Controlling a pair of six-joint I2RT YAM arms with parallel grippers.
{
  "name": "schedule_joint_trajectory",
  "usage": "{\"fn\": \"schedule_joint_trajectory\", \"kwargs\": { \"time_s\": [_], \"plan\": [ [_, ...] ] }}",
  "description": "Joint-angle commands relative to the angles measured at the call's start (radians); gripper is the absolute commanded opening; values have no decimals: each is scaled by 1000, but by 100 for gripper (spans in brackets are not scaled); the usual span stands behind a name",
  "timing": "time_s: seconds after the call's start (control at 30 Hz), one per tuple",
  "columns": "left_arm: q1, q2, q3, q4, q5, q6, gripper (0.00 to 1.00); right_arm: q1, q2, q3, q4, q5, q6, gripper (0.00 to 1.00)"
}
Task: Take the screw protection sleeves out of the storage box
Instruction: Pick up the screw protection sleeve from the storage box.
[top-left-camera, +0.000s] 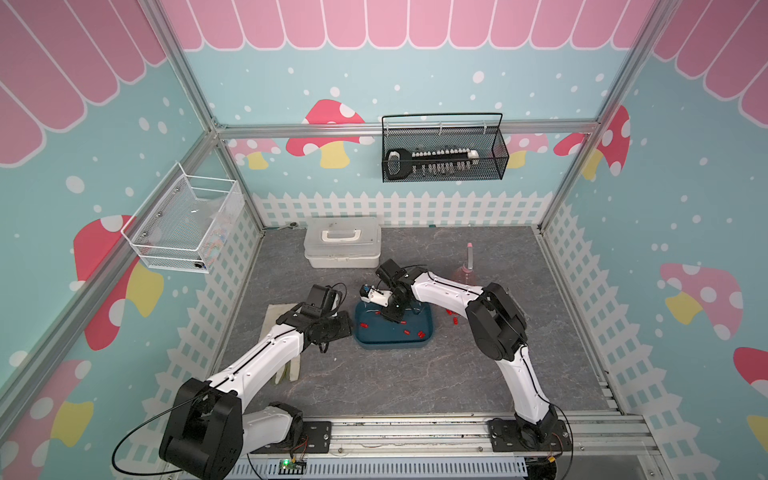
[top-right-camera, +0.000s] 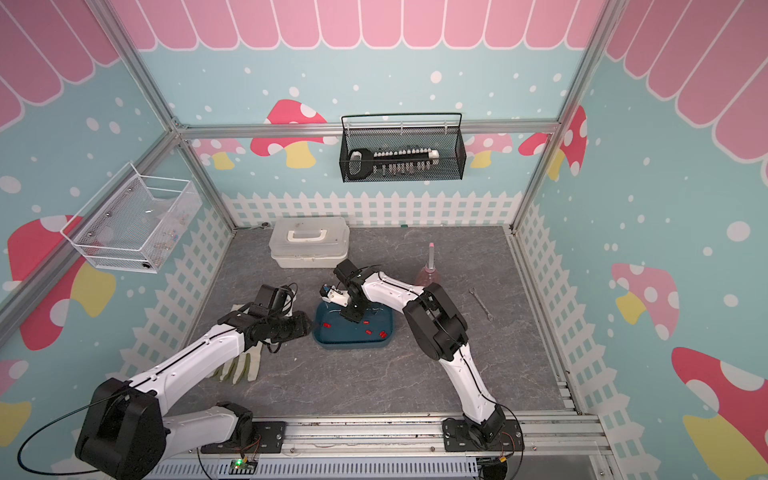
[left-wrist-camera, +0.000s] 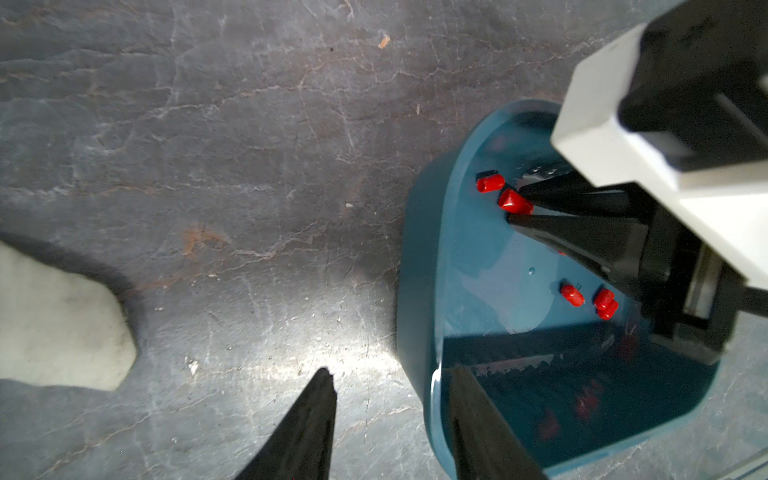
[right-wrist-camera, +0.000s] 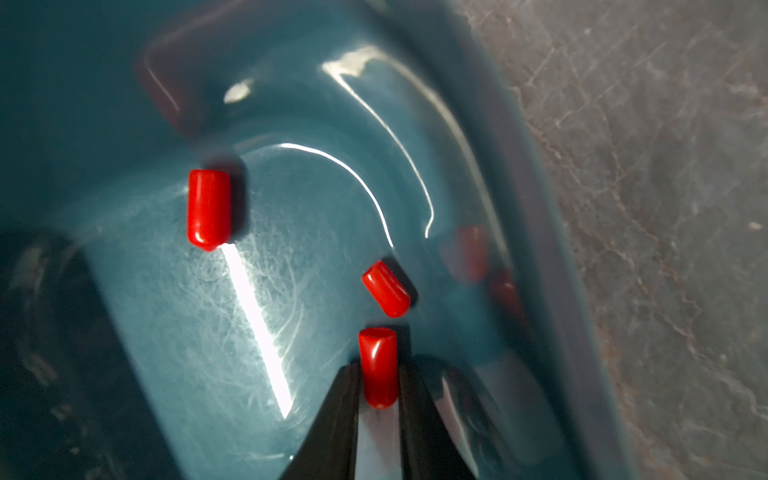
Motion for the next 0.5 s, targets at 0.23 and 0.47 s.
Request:
{"fn": "schedule_joint_trajectory", "kwargs": {
  "time_s": [0.23, 0.47],
  "plan": [
    [4, -6, -1, 11, 10, 1, 47, 7, 18, 14, -25, -23, 24, 15],
    [4, -5, -1, 15, 12, 2, 47, 4, -55, -25, -16, -38, 71, 15]
  ]
}}
